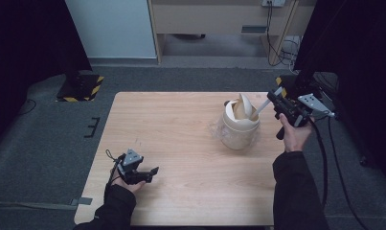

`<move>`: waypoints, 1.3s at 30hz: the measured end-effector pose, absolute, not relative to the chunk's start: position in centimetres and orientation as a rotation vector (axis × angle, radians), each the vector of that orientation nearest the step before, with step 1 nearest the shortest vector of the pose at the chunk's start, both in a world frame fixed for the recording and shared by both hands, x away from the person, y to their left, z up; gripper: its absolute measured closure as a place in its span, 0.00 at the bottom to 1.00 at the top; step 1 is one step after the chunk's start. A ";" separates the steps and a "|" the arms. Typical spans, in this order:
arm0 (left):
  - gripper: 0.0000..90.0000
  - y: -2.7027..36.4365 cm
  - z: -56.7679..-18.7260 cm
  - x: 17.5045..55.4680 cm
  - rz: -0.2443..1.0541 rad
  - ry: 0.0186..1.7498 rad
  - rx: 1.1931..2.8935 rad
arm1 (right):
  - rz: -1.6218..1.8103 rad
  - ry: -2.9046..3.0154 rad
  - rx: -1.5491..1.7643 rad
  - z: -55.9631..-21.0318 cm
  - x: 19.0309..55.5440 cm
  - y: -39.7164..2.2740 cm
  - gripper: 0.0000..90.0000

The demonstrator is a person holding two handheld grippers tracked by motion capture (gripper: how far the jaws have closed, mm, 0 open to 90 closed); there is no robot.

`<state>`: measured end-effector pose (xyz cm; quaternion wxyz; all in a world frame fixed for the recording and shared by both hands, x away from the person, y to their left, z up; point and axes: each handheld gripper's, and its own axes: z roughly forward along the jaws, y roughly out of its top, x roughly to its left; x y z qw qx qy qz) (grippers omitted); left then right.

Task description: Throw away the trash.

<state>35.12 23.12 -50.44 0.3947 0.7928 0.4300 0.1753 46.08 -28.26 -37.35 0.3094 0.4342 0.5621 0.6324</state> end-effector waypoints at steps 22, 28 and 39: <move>0.23 23.8 -50.5 35.4 0.455 1.124 1.997 | 1.592 1.600 1.200 -39.0 44.2 -29.2 0.30; 0.21 24.6 -50.8 35.7 0.454 1.161 2.009 | 1.565 1.682 1.228 -41.5 42.3 -29.2 0.25; 0.18 25.5 -51.8 36.3 0.420 1.206 2.074 | 1.392 1.887 1.305 -46.2 40.5 -29.3 0.24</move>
